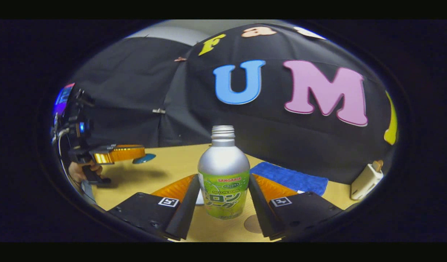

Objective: Open the teacup lid with one hand, grasp the water bottle and pour water into the teacup with the other hand; after pouring, place the water bottle on the coaster and then close the teacup lid.

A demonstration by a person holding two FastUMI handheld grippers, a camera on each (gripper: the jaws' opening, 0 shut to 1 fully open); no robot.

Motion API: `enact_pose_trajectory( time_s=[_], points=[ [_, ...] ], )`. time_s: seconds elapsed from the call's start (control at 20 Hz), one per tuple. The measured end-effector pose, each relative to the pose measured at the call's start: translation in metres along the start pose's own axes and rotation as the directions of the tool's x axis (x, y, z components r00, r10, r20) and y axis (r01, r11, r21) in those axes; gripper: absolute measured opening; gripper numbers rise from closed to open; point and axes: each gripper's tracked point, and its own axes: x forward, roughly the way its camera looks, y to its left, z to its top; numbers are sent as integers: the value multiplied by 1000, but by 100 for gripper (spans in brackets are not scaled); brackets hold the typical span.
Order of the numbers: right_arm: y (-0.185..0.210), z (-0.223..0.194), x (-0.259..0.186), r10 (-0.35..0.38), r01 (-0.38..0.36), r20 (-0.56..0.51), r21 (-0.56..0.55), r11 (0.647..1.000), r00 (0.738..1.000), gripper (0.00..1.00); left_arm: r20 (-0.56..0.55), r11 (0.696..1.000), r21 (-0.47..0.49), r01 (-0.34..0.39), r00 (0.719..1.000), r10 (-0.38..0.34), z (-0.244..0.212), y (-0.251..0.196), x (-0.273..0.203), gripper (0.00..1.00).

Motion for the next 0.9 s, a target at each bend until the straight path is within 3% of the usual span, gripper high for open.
enact_pose_trajectory(
  time_s=[0.25, 0.4, 0.65, 0.8, 0.9],
  points=[
    [-5, -27, 8, -59, 50, 73, 125, 991, 996, 76, -4, 1000, 10, -3, 1000, 3, -1, -1, 0, 31],
    [1, -42, 26, -88, 77, 75, 137, 988, 993, 80, -6, 1000, 17, -1, 1000, 1, -3, -3, 2, 31],
    [-13, -74, 52, -139, 132, 36, 152, 980, 990, 76, -9, 1000, 19, 0, 1000, 1, -5, -4, 4, 31],
    [-14, -79, 58, -147, 139, 36, 172, 975, 988, 80, -10, 1000, 17, 1, 1000, -1, -7, -4, 4, 31],
    [-14, -81, 60, -145, 137, 34, 177, 975, 989, 76, -12, 1000, 14, -1, 1000, 1, -9, -3, 5, 31]
  ],
)
